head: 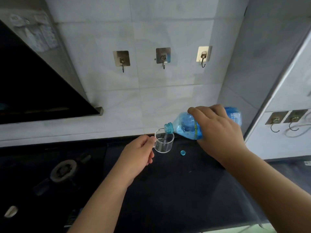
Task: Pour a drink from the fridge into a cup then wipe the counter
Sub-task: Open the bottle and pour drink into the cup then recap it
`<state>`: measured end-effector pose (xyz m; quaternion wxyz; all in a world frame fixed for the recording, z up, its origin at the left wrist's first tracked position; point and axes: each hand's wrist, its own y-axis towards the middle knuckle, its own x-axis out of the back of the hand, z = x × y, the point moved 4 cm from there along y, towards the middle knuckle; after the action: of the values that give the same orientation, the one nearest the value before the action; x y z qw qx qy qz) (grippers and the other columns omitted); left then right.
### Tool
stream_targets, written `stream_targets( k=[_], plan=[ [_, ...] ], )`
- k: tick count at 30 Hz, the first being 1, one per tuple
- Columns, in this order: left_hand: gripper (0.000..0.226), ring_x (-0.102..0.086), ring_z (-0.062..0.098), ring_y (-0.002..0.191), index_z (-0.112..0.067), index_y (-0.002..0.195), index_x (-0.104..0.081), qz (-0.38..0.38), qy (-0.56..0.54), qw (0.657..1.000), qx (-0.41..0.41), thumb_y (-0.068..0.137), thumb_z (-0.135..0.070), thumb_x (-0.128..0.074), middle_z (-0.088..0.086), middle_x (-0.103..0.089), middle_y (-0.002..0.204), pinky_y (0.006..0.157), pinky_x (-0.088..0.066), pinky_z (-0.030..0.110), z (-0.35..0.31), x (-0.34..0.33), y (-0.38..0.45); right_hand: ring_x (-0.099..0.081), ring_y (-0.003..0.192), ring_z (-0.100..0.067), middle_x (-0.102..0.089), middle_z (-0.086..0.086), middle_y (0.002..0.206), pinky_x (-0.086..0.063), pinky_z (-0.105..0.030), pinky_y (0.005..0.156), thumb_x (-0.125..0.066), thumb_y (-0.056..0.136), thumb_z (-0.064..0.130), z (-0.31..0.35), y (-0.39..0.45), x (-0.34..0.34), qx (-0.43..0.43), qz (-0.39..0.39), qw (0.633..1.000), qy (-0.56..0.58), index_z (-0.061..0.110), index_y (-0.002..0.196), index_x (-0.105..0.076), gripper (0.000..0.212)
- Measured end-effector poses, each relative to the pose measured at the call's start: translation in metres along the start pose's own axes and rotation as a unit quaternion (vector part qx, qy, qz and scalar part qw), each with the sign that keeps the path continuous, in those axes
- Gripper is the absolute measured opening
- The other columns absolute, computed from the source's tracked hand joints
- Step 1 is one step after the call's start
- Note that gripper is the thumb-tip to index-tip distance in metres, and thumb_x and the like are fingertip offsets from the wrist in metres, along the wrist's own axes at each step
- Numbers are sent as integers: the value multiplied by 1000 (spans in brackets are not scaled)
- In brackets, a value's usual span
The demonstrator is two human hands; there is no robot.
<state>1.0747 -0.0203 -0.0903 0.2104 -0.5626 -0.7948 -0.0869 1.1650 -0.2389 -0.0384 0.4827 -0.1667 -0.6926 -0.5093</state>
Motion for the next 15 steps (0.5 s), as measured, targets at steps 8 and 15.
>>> stream_targets(
  k=[8,15],
  plan=[
    [44,-56,8,62,-20,80,-60,12,32,999,10,107,-50,-44,-7,-61,66,72,-50,34,12,7,-2,-51,118,-28,-68,7,130,-56,-39,61,-88,69,12,14,-5,0,26,-20,999,-23,26,136,-59,75],
    [43,-56,5,58,-19,79,-58,3,46,999,2,107,-50,-44,-9,-60,64,69,-53,34,14,10,-1,-52,121,-31,-68,5,129,-53,-40,61,-84,68,5,20,2,7,57,-44,996,-47,25,132,-62,70]
  ],
)
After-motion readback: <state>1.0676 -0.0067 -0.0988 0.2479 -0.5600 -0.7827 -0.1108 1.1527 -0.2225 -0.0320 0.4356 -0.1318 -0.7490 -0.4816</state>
